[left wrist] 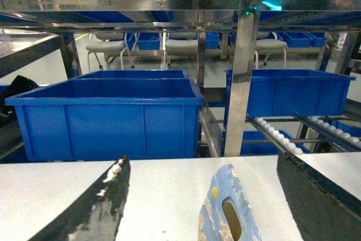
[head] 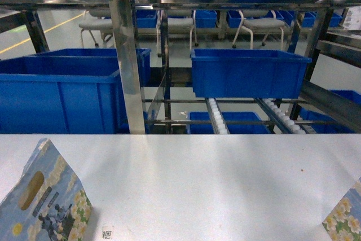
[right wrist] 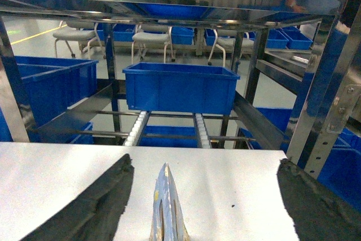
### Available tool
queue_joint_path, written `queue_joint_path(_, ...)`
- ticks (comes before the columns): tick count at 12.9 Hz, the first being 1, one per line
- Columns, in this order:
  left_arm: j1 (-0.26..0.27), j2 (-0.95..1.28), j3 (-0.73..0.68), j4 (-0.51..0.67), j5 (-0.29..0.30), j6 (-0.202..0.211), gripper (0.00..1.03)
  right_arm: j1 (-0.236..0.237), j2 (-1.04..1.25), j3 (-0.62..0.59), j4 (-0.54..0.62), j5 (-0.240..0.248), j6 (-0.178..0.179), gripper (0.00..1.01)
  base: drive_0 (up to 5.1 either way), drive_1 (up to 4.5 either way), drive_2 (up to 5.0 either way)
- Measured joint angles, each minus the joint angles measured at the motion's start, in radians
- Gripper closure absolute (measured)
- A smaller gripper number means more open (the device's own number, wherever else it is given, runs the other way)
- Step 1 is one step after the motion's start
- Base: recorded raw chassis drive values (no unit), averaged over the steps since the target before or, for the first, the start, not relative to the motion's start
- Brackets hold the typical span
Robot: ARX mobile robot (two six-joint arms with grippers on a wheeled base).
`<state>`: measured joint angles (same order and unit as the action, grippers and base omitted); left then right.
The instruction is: Move flower gift bag to table near conveyor
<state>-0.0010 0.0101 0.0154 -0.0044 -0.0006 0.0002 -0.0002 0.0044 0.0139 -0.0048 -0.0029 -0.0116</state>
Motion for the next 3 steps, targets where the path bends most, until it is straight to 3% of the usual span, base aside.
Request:
queue_joint_path(2,0.0,0.0,0.0,0.0,0.0,0.0,0.15,0.0,0.0,0.0,0.0,0.0,0.0,0.16,0.0,0.0,0.0)
queue_joint_path(3,0.0,0.0,0.0,0.0,0.0,0.0,0.06,0.0,0.0,0.0,0.0,0.0,0.0,0.07,0.0,0.0,0.0)
